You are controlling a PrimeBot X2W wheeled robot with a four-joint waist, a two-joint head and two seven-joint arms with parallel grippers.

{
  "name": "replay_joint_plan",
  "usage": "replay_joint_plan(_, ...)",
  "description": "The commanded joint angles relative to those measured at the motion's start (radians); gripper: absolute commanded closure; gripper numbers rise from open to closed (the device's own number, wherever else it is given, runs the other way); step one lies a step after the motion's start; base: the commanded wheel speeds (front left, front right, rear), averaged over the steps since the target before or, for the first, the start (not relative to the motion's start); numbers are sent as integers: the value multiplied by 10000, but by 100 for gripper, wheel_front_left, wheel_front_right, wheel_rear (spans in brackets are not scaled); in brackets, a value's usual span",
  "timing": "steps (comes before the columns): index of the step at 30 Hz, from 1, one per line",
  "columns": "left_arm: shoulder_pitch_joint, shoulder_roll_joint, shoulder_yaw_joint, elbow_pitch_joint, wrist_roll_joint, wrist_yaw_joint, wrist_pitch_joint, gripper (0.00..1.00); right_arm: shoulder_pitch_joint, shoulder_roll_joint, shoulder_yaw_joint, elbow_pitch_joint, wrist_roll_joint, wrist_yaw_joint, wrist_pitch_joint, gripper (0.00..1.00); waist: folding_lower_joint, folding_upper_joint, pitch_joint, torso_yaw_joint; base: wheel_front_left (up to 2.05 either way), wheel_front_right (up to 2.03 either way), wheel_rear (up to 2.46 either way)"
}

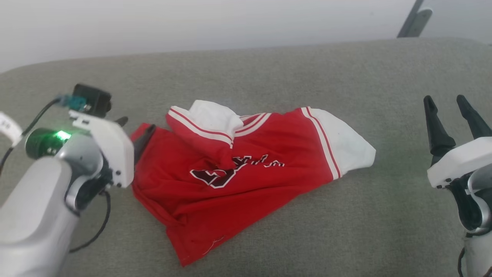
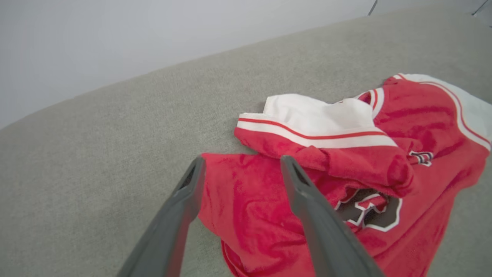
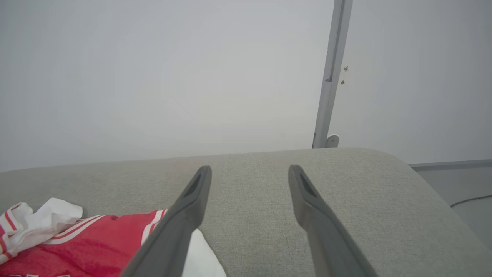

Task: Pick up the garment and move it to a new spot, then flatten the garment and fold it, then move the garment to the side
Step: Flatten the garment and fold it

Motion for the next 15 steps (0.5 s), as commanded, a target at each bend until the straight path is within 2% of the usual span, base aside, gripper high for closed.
replay_joint_plan(1, -429, -85, -142, 226, -47, -69, 335, 0, -151, 26, 6, 93, -21, -9, -62, 0, 0, 0, 144, -143, 0, 0, 0)
replay_joint_plan(6, -1571, -374, -608, 1009, -28, -149, 1283, 0, -362, 91, 196, 268, 50, -9, -126, 0, 0, 0, 381, -441, 0, 0, 0)
replay_joint_plan(15, -3244, -736, -1120, 2289, 227, -227, 2012, 0, -984, 254, 693, 465, 25, -10, -709, 0, 0, 0, 1121, -1241, 0, 0, 0)
